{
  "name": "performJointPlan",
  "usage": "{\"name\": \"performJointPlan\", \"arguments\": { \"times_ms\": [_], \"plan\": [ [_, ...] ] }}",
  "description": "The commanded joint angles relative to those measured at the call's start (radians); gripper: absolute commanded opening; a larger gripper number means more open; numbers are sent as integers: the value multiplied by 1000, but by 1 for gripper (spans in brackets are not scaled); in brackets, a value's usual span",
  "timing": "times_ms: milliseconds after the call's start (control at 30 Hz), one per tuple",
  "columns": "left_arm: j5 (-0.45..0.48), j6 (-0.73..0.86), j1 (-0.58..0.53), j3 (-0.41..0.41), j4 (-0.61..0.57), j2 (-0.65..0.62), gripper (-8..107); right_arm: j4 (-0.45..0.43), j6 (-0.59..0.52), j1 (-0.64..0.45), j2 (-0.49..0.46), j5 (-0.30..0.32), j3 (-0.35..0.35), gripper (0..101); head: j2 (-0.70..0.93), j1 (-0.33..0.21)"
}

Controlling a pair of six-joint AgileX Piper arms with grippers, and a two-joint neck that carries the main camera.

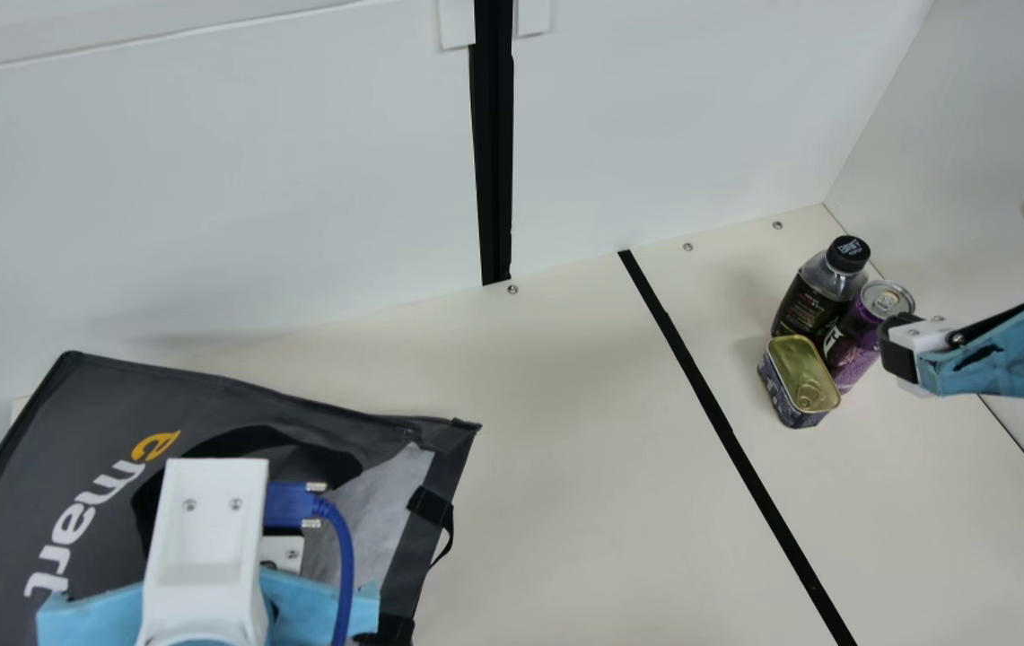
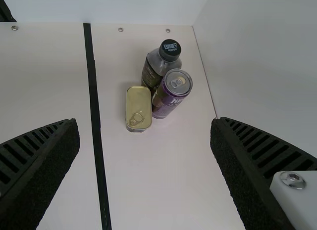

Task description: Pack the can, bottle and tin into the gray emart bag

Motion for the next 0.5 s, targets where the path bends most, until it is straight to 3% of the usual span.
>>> {"name": "performJointPlan", "arguments": {
  "times_ms": [0,467],
  "plan": [
    [-22,12,18,-4,-49,1,10,0,0,0,0,0,0,91,-1,-23],
    [-137,124,147,-27,-280,18,10,0,0,0,0,0,0,91,-1,-23]
  ]
}}
